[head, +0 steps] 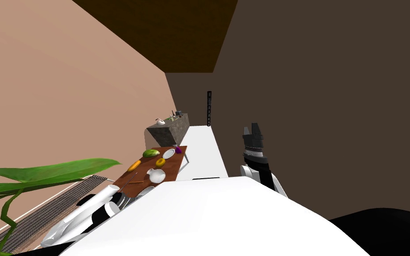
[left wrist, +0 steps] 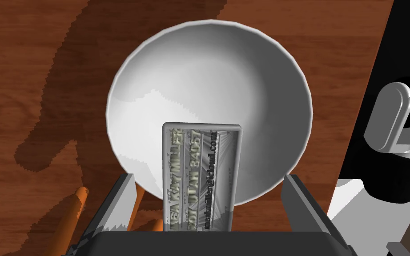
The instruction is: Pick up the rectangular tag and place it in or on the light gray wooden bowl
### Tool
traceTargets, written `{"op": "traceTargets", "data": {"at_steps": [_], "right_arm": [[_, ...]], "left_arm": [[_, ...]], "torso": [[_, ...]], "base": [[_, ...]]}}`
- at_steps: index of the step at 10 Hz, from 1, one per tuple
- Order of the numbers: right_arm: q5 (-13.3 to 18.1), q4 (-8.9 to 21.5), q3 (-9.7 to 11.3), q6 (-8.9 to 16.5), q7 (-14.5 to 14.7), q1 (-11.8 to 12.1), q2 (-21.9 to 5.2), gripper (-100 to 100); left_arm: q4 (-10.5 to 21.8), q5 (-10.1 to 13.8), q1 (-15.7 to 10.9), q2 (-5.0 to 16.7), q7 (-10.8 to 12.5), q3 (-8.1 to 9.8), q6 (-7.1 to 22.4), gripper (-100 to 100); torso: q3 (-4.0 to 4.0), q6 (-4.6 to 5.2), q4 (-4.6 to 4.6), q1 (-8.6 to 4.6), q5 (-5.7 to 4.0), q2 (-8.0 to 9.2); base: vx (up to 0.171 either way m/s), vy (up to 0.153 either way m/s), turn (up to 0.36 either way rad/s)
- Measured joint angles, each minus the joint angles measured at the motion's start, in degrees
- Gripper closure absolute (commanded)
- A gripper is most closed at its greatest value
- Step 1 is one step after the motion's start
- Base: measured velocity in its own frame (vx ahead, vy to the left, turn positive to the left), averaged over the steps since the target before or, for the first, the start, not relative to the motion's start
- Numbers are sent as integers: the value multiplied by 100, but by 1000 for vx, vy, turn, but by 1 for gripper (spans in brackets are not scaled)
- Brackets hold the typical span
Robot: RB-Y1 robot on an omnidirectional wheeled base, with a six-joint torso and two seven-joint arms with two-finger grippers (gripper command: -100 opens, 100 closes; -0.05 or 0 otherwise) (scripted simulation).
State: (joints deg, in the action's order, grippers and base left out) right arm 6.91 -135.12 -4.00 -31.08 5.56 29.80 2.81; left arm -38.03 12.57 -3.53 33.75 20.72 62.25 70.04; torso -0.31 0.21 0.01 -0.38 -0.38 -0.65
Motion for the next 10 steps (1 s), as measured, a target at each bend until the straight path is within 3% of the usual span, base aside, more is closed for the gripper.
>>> {"op": "traceTargets", "data": {"at_steps": [1,6,10], "right_arm": [[0,0,0,0,0,0,0,0],[0,1,0,1,0,-4,0,0],[0,1,0,1,0,-3,0,0]], "left_arm": [[0,0,0,0,0,0,0,-100],[-182,-191,-192,129,686,168,370,-100],[-419,-357,-337,224,1328,332,767,-100]], "torso": [[0,0,0,0,0,0],[55,1,21,20,3,95],[44,0,17,11,2,74]], "base": [[-68,10,-181],[-216,29,-290],[-208,-9,-272]]}}
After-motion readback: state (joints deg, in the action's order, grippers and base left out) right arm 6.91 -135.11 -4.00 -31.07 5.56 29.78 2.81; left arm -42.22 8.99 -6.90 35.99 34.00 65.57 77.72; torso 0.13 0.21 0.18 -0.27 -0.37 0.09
